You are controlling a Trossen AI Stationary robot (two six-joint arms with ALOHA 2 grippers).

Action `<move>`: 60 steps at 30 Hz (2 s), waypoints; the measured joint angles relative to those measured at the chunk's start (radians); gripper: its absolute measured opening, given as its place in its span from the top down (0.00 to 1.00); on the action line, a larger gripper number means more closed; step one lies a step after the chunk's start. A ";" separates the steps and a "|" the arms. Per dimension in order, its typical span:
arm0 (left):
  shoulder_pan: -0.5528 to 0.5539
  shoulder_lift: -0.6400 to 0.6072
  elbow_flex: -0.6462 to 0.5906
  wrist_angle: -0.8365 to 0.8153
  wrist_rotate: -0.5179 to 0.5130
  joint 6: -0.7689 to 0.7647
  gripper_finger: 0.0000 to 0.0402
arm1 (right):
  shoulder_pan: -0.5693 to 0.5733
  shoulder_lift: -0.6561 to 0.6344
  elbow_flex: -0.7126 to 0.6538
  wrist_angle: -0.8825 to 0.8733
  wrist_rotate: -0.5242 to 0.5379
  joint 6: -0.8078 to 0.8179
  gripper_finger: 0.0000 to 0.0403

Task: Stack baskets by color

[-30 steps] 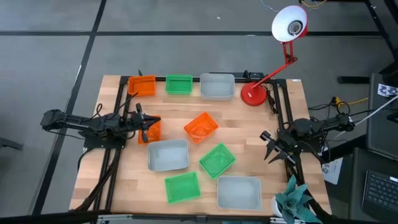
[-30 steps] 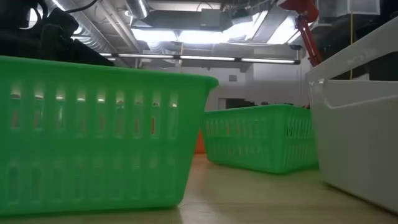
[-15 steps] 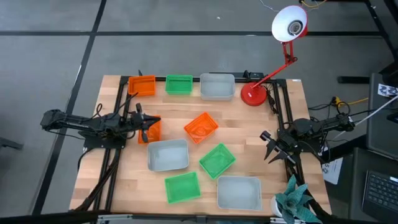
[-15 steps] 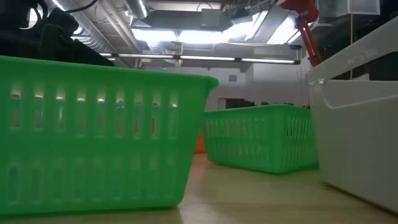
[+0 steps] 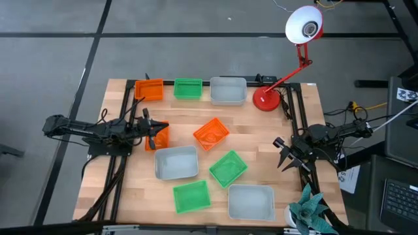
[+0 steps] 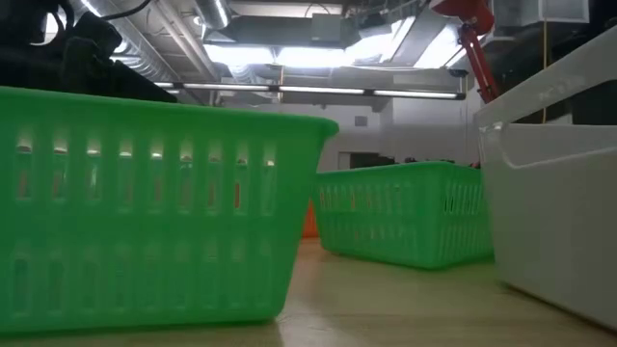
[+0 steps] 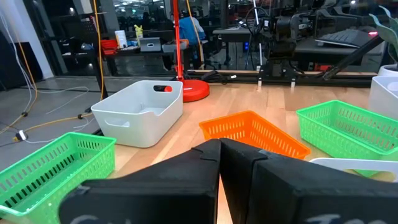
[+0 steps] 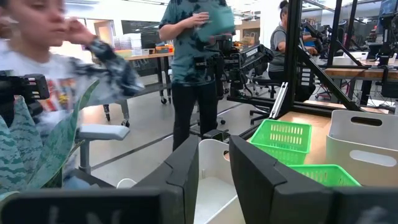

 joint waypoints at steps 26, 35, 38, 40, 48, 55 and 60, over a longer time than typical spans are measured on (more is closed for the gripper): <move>0.000 0.000 0.000 0.000 0.000 0.000 1.00 | 0.000 0.000 0.000 0.000 0.000 0.000 0.77; 0.000 0.000 0.000 0.037 0.026 -0.127 1.00 | 0.000 0.000 0.000 0.000 0.000 0.000 0.77; 0.000 0.000 0.000 0.040 0.058 -0.244 1.00 | 0.000 0.000 0.000 0.000 0.000 0.000 0.77; 0.000 0.000 0.000 0.042 0.060 -0.290 1.00 | 0.000 0.000 0.000 0.000 0.000 0.000 0.77; 0.000 0.000 0.000 0.041 0.061 -0.312 1.00 | 0.000 0.000 0.000 0.000 0.000 0.000 0.77; 0.000 0.000 0.000 0.041 0.060 -0.231 1.00 | 0.000 0.000 0.000 0.000 0.000 0.000 0.77; 0.000 0.000 0.000 0.040 0.060 -0.162 1.00 | 0.000 0.000 0.000 0.000 0.000 0.000 0.77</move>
